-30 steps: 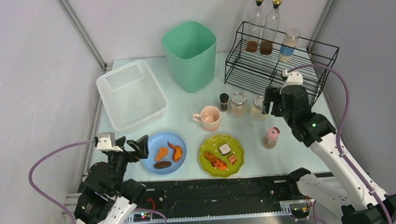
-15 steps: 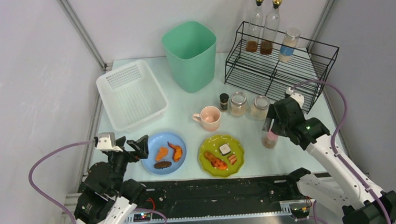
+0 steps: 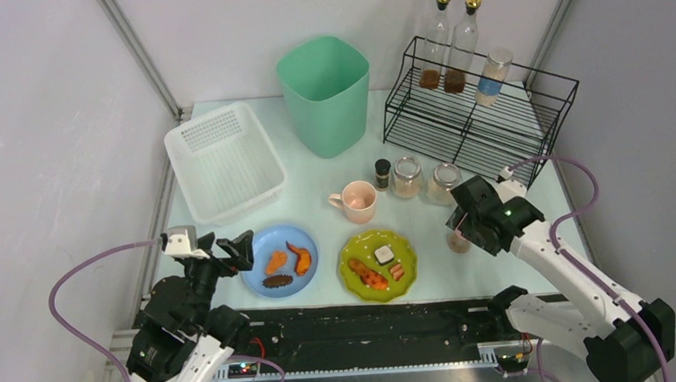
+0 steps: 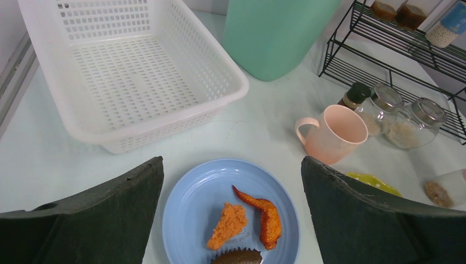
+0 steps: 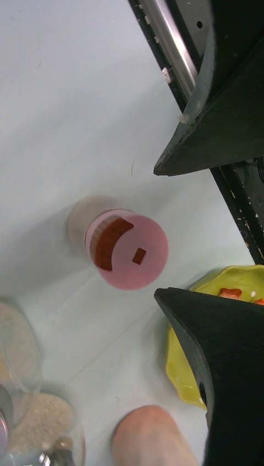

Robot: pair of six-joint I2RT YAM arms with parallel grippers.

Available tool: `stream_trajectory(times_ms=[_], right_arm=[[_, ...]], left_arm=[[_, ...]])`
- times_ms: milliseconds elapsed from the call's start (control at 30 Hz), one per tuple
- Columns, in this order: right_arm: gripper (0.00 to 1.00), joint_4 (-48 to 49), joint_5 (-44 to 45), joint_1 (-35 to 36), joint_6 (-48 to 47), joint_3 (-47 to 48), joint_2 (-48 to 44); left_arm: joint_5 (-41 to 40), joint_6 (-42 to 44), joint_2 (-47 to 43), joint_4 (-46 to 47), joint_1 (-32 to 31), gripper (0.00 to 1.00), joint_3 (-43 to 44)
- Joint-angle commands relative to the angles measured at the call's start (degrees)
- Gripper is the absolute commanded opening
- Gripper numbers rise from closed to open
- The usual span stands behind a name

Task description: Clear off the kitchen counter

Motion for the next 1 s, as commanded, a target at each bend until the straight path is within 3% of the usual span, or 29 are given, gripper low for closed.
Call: stream_trajectory(times_ms=[0, 967], right_arm=[[0.78, -3.4, 5.1, 0.5, 9.6, 0.1, 2.3], [0.74, 2.2, 7.5, 0.6, 13.5, 1.1, 5.1]], left_arm=[[0.1, -0.1, -1.0, 1.5, 0.2, 0.98, -0.2], [-0.3, -0.2, -0.8, 1.5, 0.3, 0.99, -0.2]])
